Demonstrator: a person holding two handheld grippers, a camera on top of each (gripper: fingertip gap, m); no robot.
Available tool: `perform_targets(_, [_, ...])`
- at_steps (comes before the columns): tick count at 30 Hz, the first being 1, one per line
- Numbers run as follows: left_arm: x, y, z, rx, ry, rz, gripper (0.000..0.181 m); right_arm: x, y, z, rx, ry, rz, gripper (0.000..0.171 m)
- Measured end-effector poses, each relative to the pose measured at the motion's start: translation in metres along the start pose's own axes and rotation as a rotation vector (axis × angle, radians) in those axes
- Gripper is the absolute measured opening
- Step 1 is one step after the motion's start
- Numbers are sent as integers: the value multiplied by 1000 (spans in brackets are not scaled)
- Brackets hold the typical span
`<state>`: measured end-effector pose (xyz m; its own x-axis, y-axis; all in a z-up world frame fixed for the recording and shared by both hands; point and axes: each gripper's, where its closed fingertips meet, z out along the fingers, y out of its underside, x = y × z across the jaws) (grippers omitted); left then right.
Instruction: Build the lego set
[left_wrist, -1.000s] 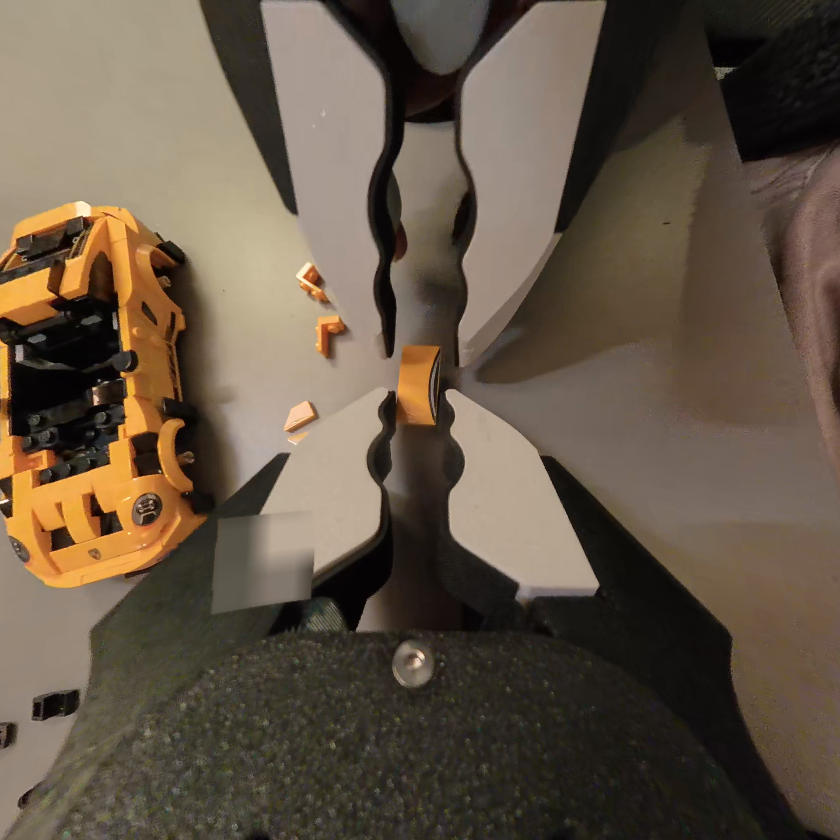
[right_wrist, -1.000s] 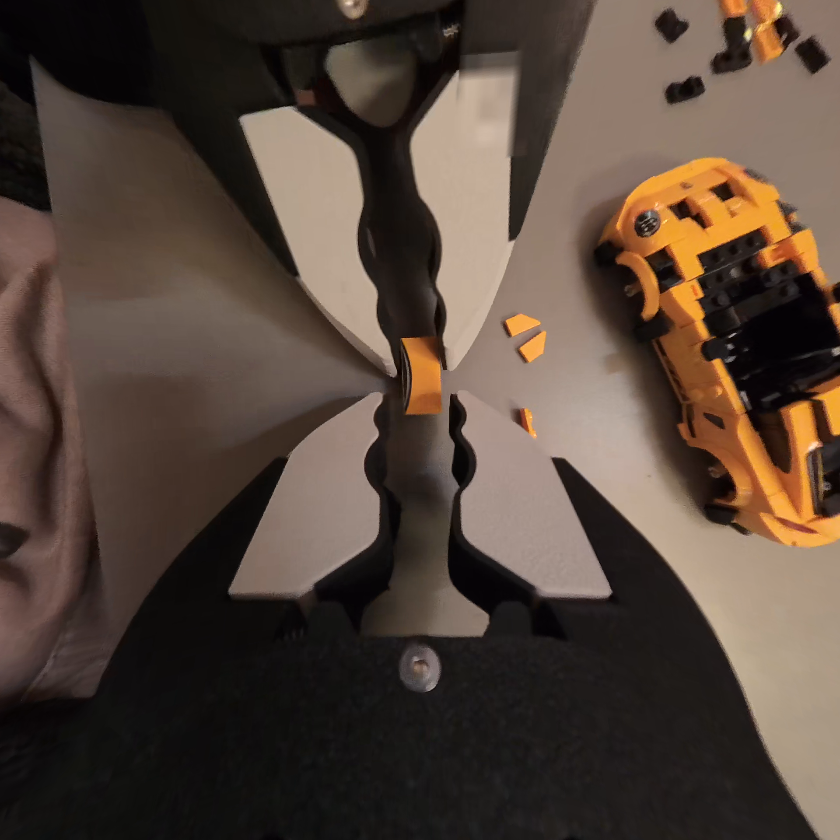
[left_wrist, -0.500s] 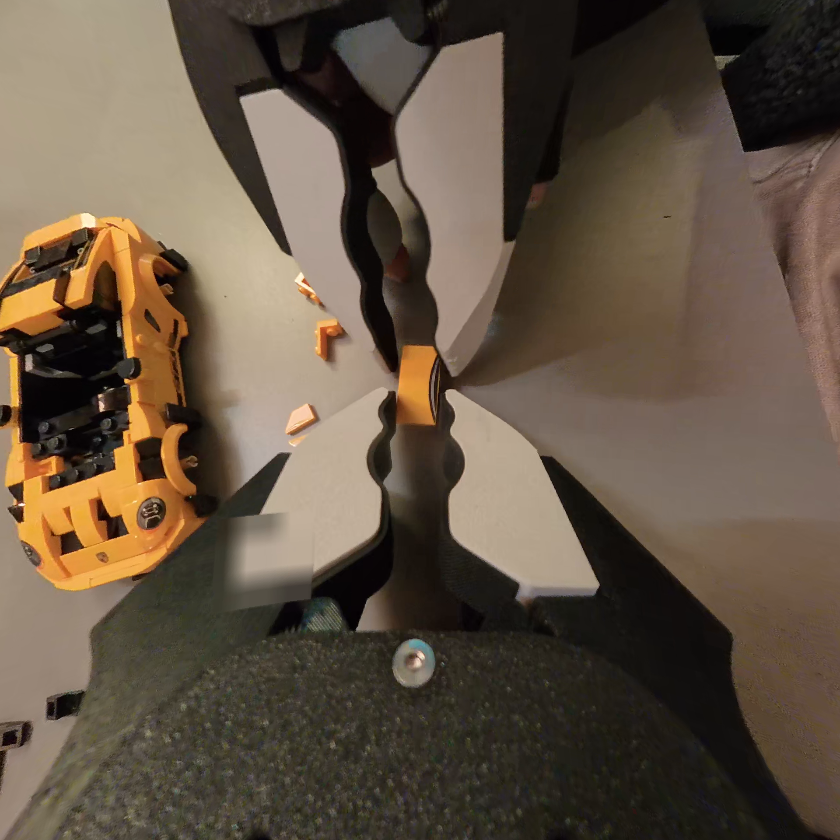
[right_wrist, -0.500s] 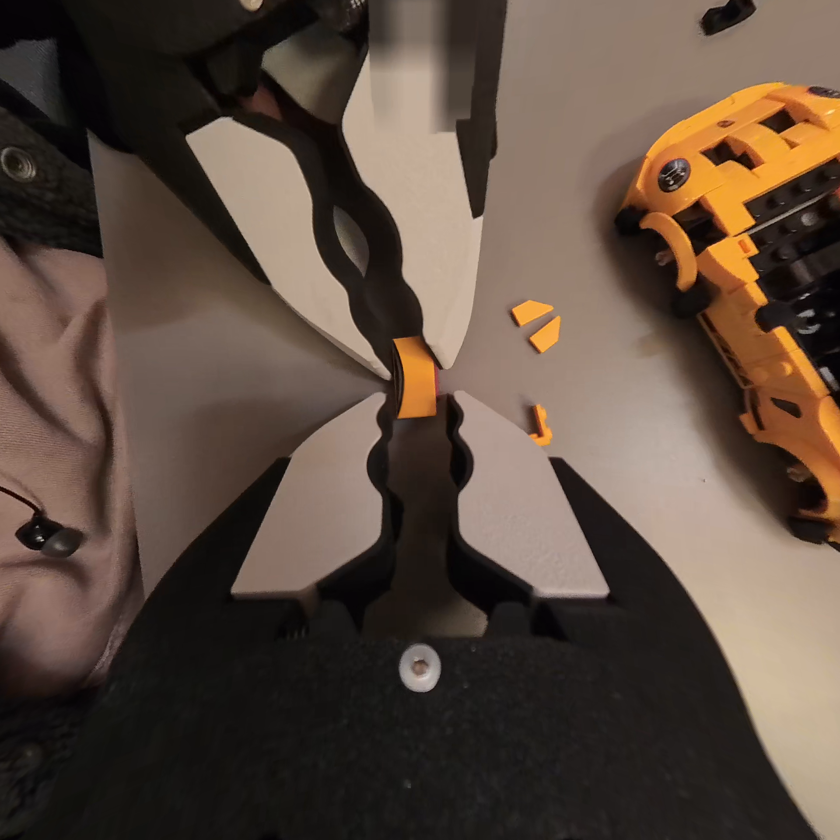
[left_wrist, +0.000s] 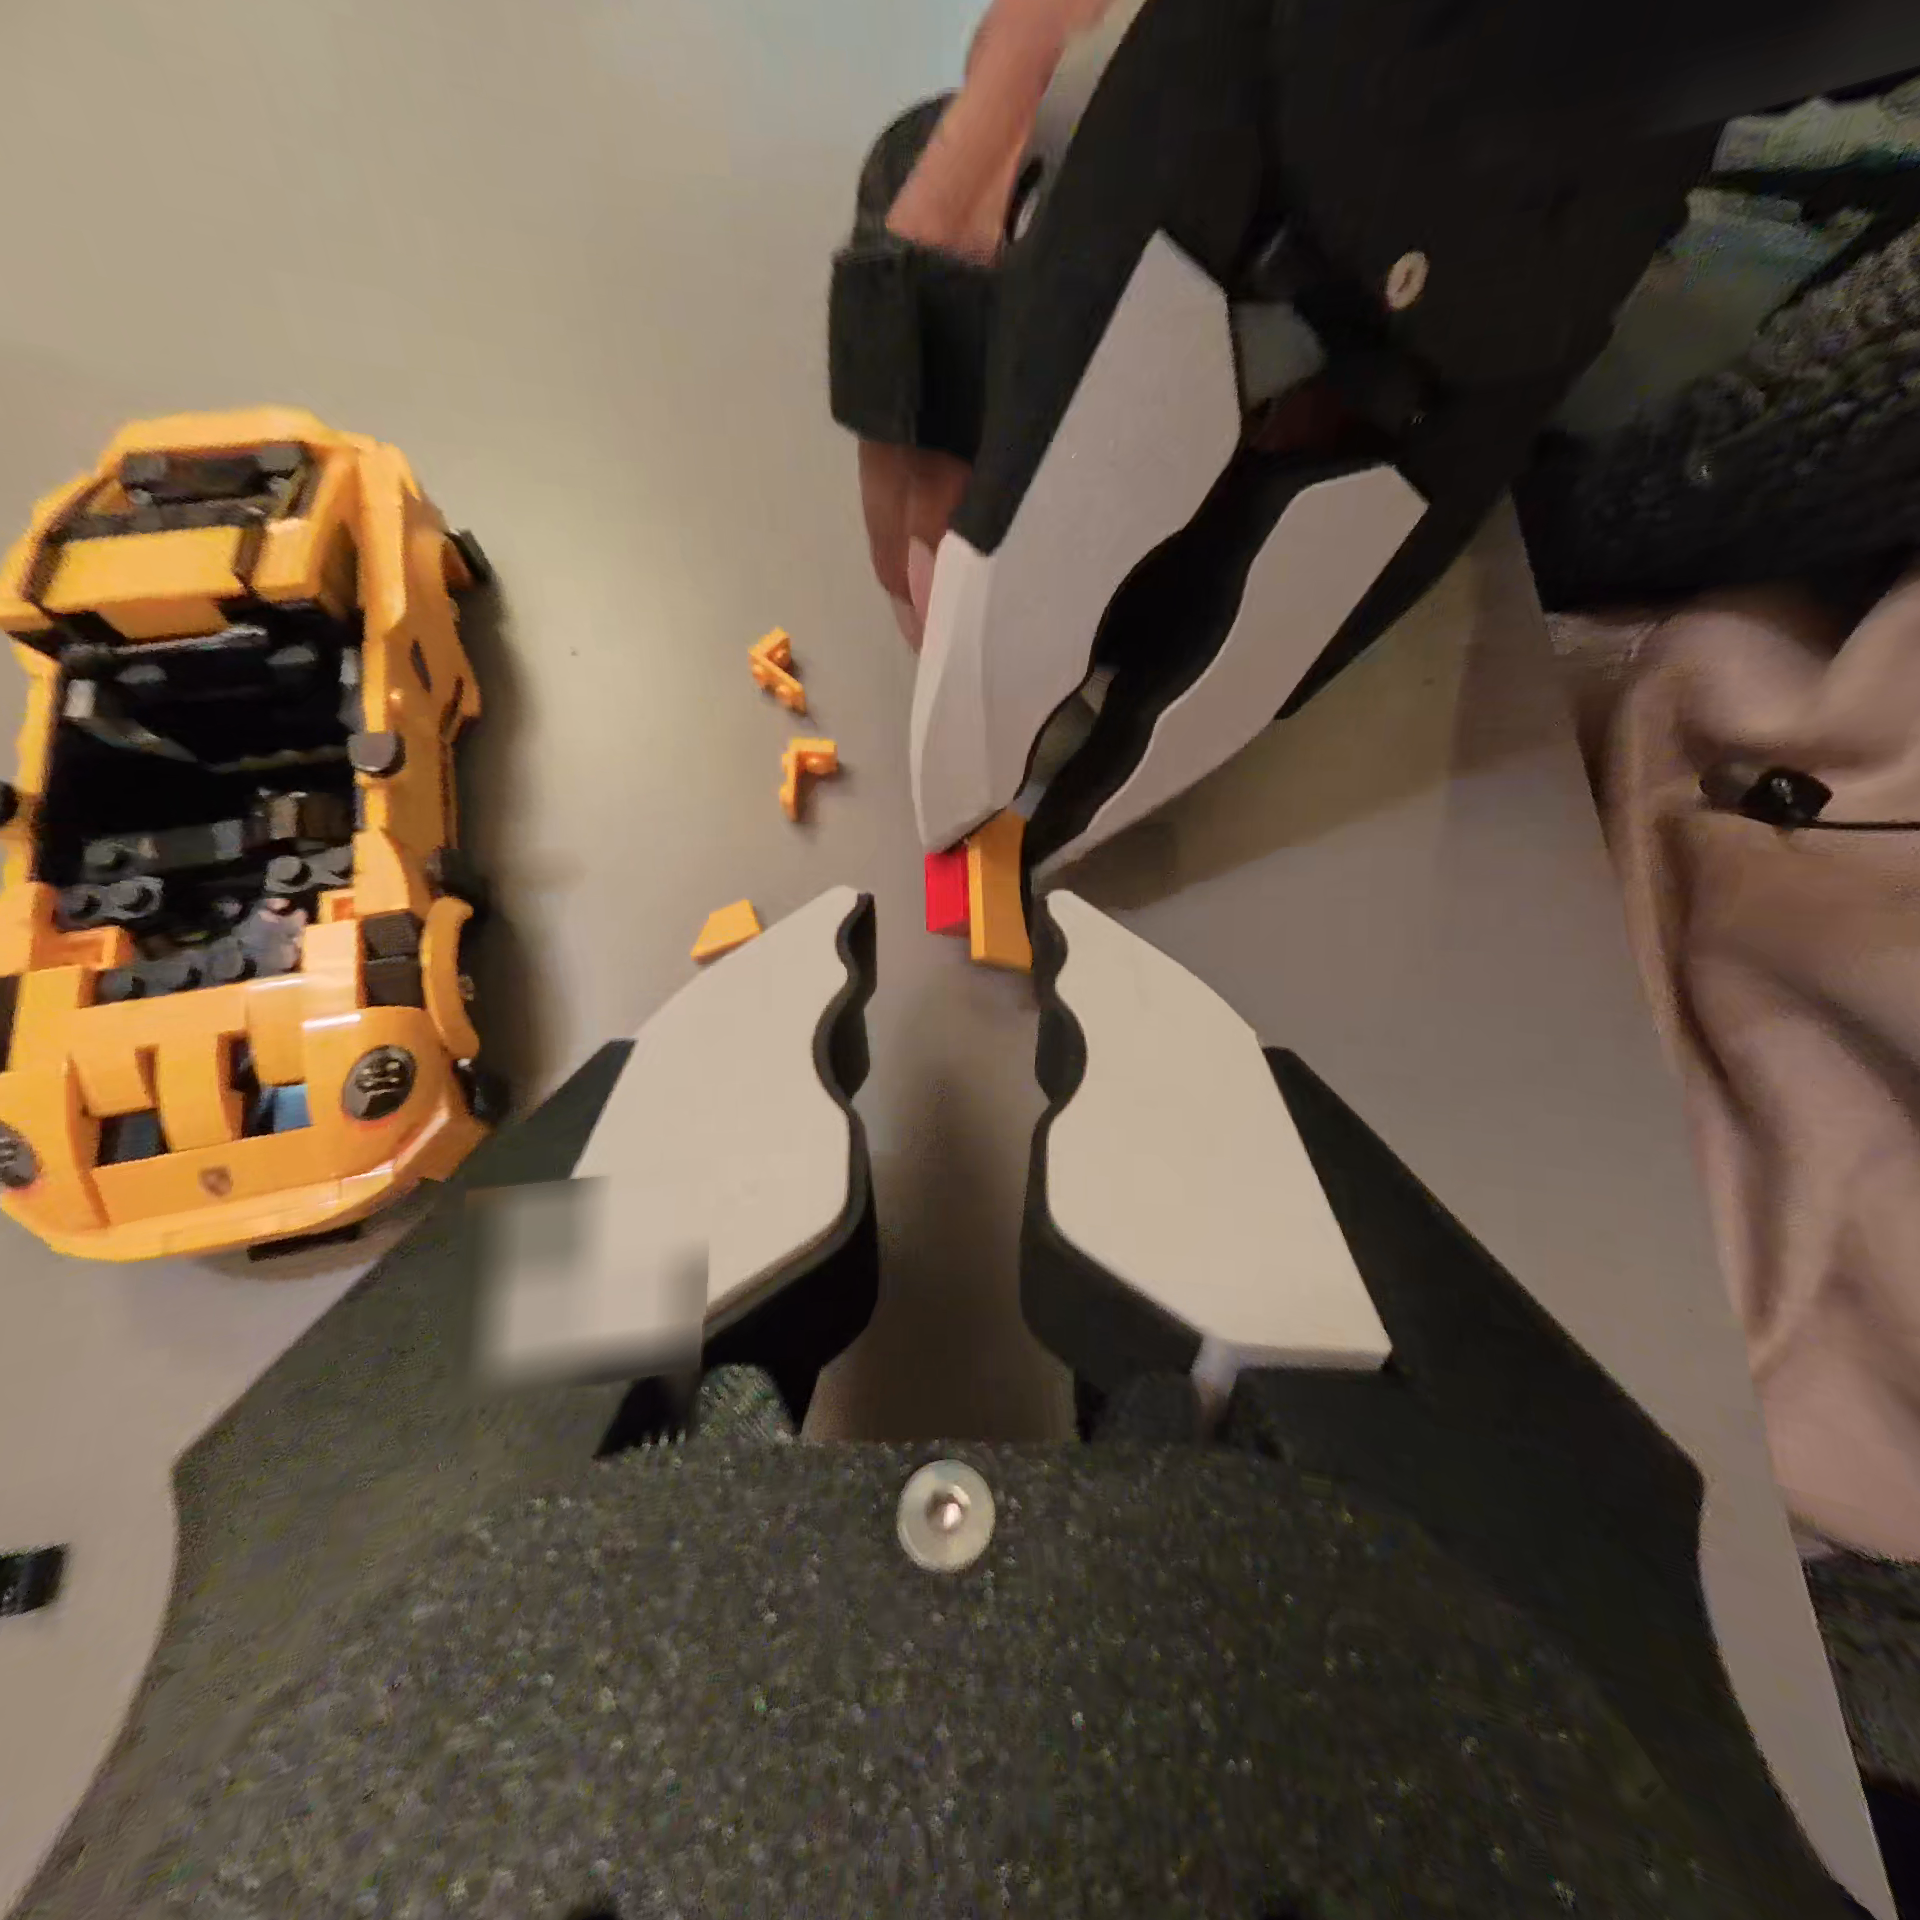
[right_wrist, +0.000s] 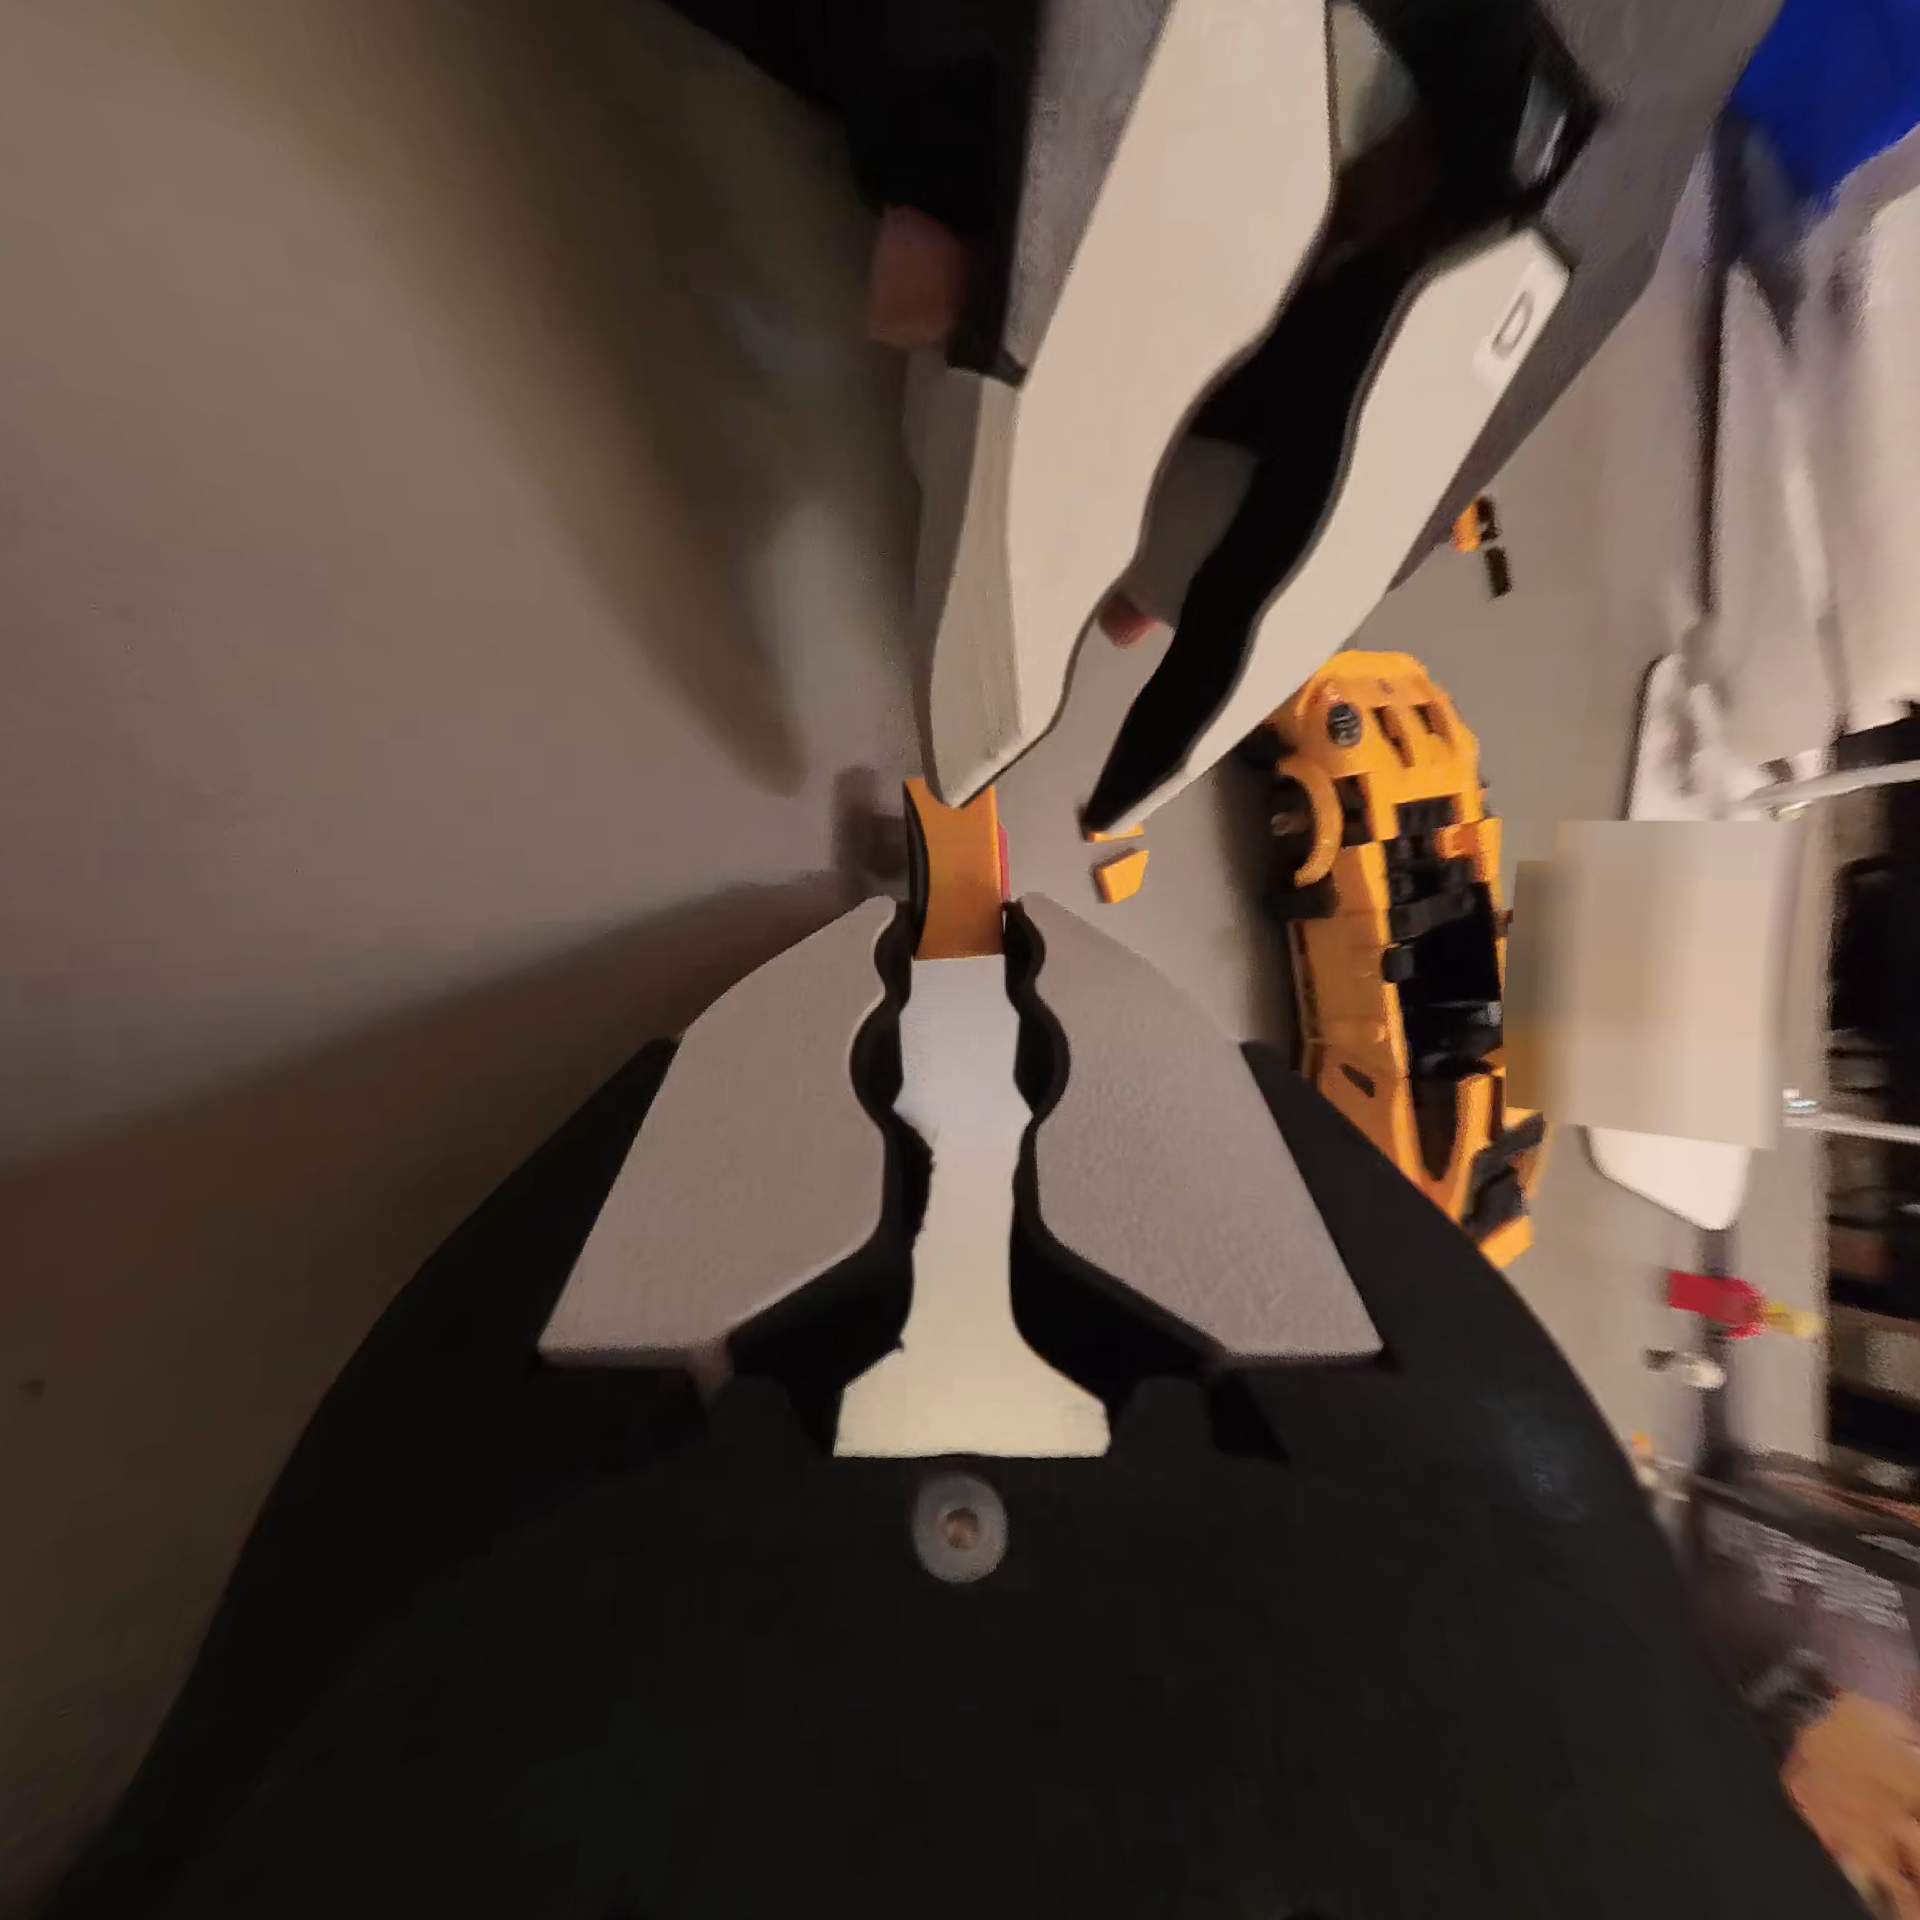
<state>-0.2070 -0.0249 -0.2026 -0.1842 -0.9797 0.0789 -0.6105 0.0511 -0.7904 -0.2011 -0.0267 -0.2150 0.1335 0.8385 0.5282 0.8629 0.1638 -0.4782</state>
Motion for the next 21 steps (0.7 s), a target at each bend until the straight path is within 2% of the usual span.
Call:
perform_targets(7, [6,18,12,-147,-39,116,10,-7,-2,-1,12,71,-170,17])
perform_targets(11, [6,18,12,-165,-97,182,10,-9,2,-5,27,-53,40,27])
perform_targets(17, [5,18,12,-188,-159,262,10,-11,3,-9,57,-245,411,27])
perform_targets(21, [4,18,12,-177,-144,236,10,-9,6,-1,32,-242,472,19])
